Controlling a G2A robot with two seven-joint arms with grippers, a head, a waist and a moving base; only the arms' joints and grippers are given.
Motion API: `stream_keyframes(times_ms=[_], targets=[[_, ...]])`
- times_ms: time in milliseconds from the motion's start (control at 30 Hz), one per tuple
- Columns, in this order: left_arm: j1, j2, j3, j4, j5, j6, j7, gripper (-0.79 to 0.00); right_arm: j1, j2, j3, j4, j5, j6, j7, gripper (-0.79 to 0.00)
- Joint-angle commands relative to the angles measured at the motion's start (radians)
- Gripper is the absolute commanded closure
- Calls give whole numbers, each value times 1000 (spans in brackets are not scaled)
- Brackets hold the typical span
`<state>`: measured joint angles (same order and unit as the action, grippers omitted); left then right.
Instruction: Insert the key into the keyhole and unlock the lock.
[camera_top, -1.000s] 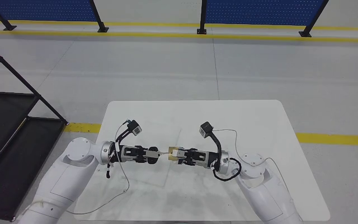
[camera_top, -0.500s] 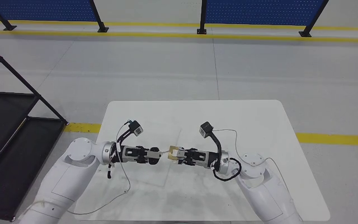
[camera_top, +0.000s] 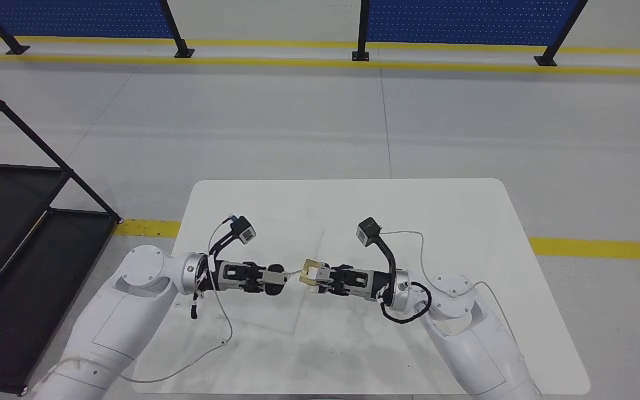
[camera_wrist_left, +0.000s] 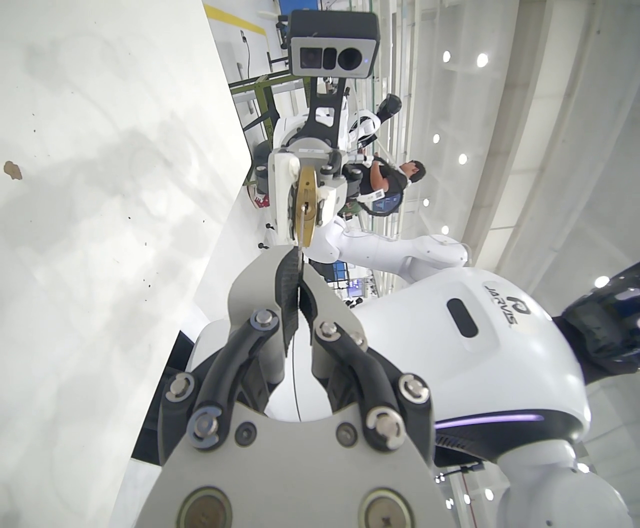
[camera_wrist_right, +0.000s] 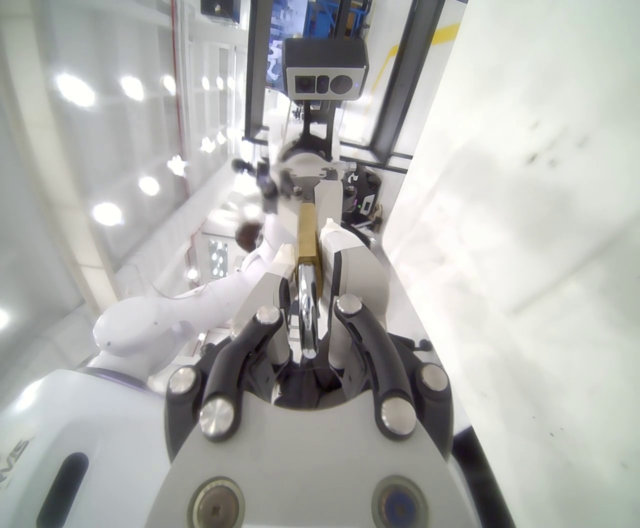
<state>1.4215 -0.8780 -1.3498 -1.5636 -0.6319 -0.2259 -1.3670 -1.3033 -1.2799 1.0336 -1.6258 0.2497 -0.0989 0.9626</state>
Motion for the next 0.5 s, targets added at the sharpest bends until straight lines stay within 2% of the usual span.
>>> stream_keyframes(times_ms=[0,300,467], targets=[[1,1,-4,1,-3,2,-9,0,0,0,0,0,0,0,0,0],[2,5,-32,10,-17,7,-36,0,-4,1,-2,-9,-8,5,-11,0],[8,11,-56,12,-20,16,-79,0,3,11,10,-35,-14,33,42,0]])
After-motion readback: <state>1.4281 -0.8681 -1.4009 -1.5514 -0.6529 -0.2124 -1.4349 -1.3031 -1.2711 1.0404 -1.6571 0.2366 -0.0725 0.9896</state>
